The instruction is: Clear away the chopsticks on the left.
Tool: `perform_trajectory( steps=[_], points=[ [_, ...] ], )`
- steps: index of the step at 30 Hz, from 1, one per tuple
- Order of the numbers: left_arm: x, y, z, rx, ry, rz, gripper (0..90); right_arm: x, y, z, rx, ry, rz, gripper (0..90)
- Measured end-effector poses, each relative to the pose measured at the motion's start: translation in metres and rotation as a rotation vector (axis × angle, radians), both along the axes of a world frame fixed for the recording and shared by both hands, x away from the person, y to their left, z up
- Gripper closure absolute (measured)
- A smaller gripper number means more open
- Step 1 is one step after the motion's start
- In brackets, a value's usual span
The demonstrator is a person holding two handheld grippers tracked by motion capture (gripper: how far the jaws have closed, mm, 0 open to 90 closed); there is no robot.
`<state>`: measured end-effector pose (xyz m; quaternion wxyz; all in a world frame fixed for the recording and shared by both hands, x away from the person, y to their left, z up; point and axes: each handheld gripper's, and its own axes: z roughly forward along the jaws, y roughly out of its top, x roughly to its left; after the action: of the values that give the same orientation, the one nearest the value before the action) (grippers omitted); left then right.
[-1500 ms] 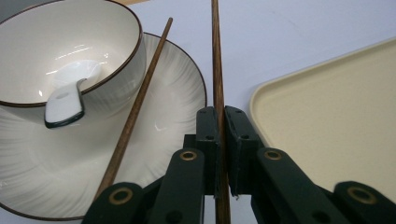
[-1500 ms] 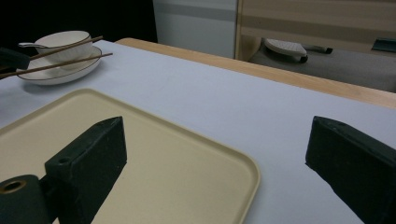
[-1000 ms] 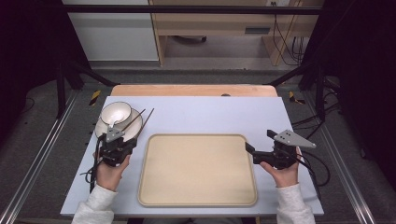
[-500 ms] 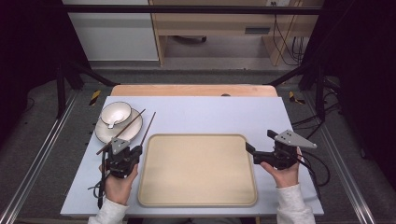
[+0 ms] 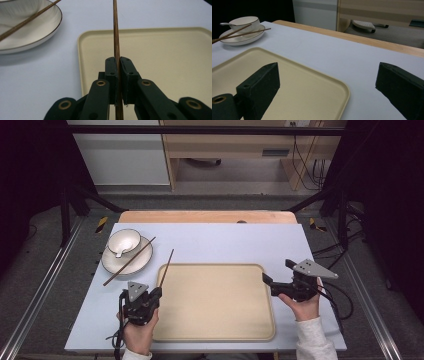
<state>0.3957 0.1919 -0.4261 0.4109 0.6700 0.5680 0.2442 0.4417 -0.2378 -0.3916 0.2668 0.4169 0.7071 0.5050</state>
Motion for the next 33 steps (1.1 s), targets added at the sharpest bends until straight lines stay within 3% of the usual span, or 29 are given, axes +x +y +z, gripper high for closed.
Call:
perform_trajectory(
  steps=[4, 10, 14, 23, 33],
  points=[
    [-0.005, -0.001, -0.010, -0.024, 0.004, 0.033, 84.6, 0.000, 0.000, 0.000, -0.001, 0.002, 0.007, 5.7],
    [-0.006, -0.004, -0.024, -0.025, 0.018, 0.055, 84.6, 0.001, 0.002, -0.001, 0.001, 0.006, 0.006, 5.7],
    [-0.005, -0.008, -0.031, -0.007, 0.019, 0.064, 84.6, 0.002, 0.003, -0.003, -0.004, 0.012, 0.012, 5.7],
    [0.001, -0.012, -0.047, 0.037, 0.072, 0.074, 84.6, 0.003, 0.006, -0.005, -0.010, 0.017, 0.012, 5.6],
    [0.007, -0.013, -0.053, 0.062, 0.117, 0.079, 84.5, 0.003, 0.006, -0.005, -0.014, 0.021, 0.015, 5.6]
  ],
)
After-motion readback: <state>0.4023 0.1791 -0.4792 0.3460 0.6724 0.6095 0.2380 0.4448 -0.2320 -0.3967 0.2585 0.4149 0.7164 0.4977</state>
